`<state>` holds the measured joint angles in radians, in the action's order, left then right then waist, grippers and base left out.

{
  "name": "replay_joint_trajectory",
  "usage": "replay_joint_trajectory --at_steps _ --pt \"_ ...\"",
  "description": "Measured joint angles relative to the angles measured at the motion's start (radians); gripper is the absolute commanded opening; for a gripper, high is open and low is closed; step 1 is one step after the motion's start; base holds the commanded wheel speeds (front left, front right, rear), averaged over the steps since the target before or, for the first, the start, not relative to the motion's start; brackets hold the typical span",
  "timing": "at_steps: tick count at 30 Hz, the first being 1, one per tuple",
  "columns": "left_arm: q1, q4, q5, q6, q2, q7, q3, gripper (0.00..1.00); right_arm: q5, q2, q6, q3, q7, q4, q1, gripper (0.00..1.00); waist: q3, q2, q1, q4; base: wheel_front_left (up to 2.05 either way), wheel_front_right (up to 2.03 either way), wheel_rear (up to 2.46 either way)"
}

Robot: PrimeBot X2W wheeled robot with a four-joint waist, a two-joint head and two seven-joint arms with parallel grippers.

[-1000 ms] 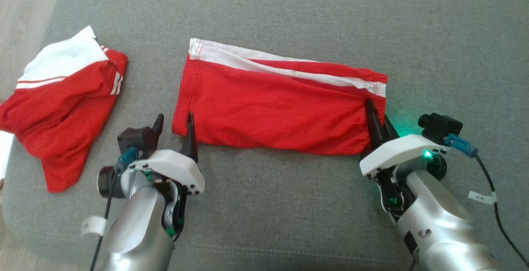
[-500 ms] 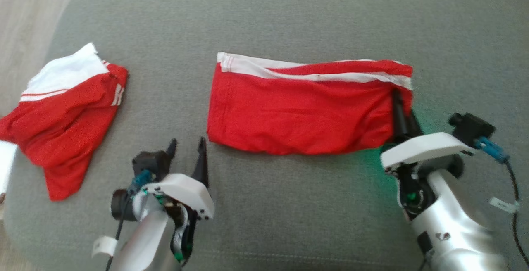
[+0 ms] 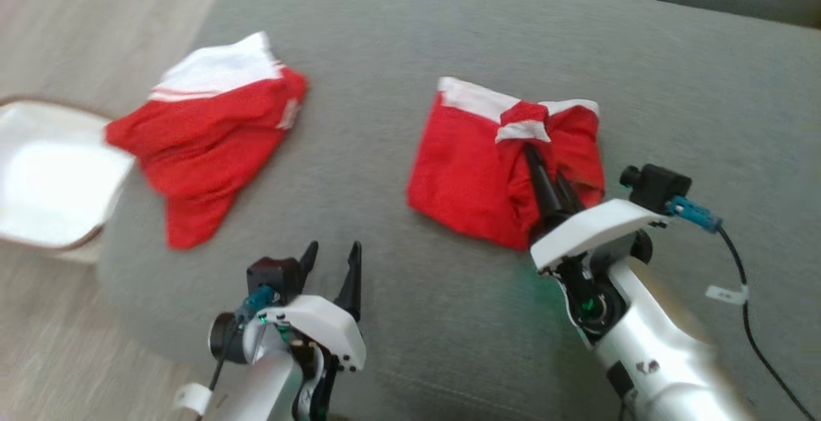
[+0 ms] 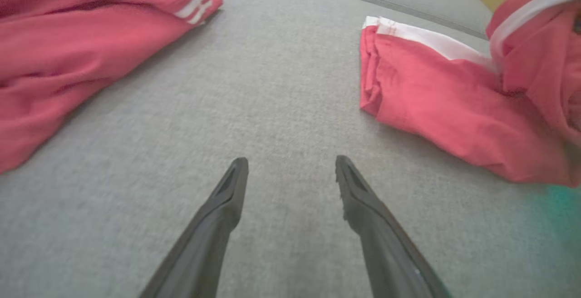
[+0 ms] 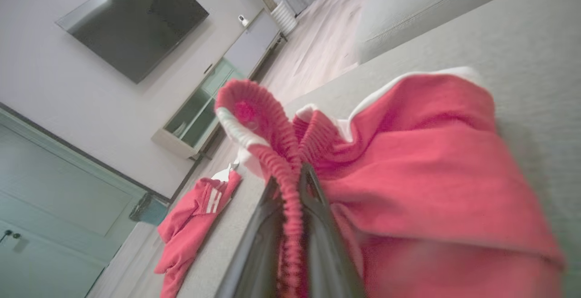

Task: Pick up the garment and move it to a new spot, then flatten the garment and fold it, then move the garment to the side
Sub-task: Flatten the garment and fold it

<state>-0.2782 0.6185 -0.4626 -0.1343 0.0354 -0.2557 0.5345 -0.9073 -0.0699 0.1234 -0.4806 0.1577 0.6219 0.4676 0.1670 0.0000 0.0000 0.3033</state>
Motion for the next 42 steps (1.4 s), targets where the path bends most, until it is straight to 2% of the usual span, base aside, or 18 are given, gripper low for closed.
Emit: replay_joint_trajectory --at_steps 3,4,5,8,11,17,21,24,29,37,42 --pt "0.011 -0.001 -0.015 -0.007 0.002 0.0 0.027 1.0 -0.006 0.0 0.0 -0.037 0.035 0.044 0.048 0.0 0.001 0.0 0.0 0.056 0.0 0.0 0.0" --pt "0.011 -0.001 -0.015 -0.008 0.002 0.0 0.036 1.0 -0.016 0.0 0.0 -0.045 0.045 0.059 0.066 0.69 0.002 0.0 0.0 0.073 0.0 0.0 0.0" --pt "0.011 -0.002 -0.015 -0.016 0.002 0.0 0.042 1.0 -0.021 0.0 0.0 -0.07 0.062 0.091 0.099 1.0 0.003 0.0 0.0 0.102 0.0 0.0 0.0" --pt "0.011 -0.003 -0.015 -0.025 0.003 0.0 0.042 1.0 -0.003 0.002 0.0 -0.093 0.082 0.141 0.138 1.0 0.008 0.0 0.0 0.123 0.0 0.0 0.0" --pt "0.011 -0.009 -0.015 -0.034 0.003 0.0 0.034 1.0 0.06 0.003 0.0 -0.073 0.09 0.155 0.158 1.0 0.009 0.0 0.0 0.107 0.0 0.0 0.0" --pt "0.01 -0.068 0.043 -0.051 0.003 0.0 -0.021 1.0 0.383 0.004 0.0 0.196 0.093 0.032 0.117 1.0 0.006 0.0 0.0 0.034 0.0 0.0 0.0" --pt "0.009 -0.112 0.101 -0.054 0.003 0.0 -0.058 1.0 0.515 0.004 0.0 0.34 0.093 -0.027 -0.012 1.0 0.004 0.0 0.0 -0.023 0.0 0.0 0.0" --pt "0.011 -0.135 0.137 -0.055 0.003 0.0 -0.088 1.0 0.579 0.004 0.0 0.4 0.093 -0.06 -0.092 1.0 -0.001 0.0 0.0 -0.066 0.0 0.0 0.0" --pt "0.021 -0.156 0.182 -0.054 0.002 0.0 -0.131 1.0 0.629 0.008 0.0 0.429 0.093 -0.093 -0.127 1.0 -0.011 0.0 0.0 -0.123 0.0 0.0 0.0" --pt "0.123 -0.175 0.243 -0.04 0.003 0.0 -0.217 1.0 0.608 0.01 0.0 0.402 0.093 -0.096 -0.223 1.0 -0.05 0.0 0.0 -0.227 0.0 0.0 0.0" --pt "0.166 -0.188 0.25 -0.032 0.003 0.0 -0.247 1.0 0.589 0.013 0.0 0.379 0.093 -0.091 -0.26 1.0 -0.078 0.0 0.0 -0.264 0.0 0.0 0.0"
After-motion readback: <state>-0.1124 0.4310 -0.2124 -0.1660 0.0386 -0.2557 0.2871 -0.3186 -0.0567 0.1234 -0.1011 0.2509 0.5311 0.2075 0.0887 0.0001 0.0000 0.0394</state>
